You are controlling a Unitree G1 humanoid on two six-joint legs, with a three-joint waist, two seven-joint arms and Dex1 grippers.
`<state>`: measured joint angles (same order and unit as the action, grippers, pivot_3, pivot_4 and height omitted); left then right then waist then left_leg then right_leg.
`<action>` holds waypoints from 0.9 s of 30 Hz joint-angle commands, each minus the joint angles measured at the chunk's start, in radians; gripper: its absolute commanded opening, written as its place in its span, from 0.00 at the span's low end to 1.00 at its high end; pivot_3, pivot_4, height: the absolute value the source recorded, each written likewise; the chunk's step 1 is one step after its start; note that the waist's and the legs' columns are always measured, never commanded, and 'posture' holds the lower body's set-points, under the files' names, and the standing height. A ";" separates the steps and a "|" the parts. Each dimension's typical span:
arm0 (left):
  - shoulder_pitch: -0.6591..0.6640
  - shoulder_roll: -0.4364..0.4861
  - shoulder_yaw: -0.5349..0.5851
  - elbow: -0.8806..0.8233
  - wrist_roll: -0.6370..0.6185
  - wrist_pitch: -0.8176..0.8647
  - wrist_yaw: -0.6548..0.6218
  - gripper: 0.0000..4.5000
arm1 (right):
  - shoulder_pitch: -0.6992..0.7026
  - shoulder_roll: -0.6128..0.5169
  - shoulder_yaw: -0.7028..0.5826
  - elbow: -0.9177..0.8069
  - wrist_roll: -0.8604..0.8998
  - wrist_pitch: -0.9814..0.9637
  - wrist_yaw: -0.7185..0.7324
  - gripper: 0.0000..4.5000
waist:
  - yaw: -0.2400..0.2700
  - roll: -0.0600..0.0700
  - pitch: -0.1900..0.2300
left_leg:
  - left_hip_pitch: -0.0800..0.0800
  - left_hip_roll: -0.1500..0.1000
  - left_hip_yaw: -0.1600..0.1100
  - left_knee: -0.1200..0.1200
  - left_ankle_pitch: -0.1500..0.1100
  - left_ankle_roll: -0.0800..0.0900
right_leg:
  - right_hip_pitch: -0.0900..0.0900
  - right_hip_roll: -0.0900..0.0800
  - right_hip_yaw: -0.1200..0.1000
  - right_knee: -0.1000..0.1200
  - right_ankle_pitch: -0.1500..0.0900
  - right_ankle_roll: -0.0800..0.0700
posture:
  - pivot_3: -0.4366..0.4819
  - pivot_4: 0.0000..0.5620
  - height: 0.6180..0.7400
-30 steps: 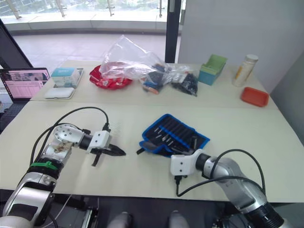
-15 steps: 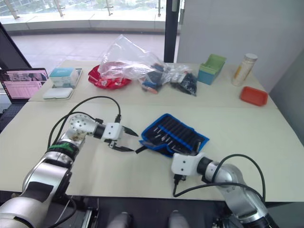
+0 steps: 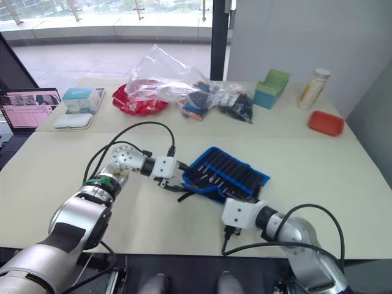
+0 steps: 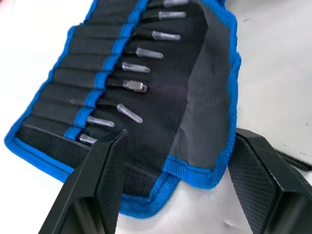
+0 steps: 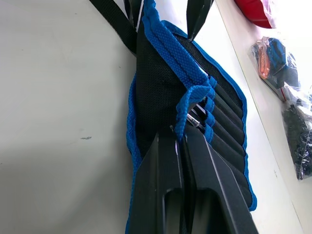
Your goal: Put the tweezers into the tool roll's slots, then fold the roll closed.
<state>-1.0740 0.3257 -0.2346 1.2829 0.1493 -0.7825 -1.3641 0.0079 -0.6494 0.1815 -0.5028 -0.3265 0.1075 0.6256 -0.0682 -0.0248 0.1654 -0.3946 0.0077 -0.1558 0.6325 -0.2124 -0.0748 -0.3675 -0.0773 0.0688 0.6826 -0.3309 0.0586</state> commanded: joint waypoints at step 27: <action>0.121 0.149 0.052 -0.175 -0.158 0.115 -0.250 0.00 | -0.153 0.017 0.096 0.128 -0.143 -0.129 -0.041 0.00 | -0.005 0.000 0.000 | 0.001 0.000 0.000 -0.001 0.000 0.000 | 0.000 0.000 0.000 0.000 0.000 0.000 | 0.48 0.27 1.00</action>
<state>-0.9694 0.4340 -0.1764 1.1572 0.0250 -0.6892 -1.6049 -0.1267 -0.6187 0.2863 -0.3912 -0.4353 0.0102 0.6021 -0.0733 -0.0247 0.1654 -0.3936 0.0080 -0.1561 0.6319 -0.2123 -0.0749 -0.3677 -0.0771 0.0688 0.6831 -0.3309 0.0586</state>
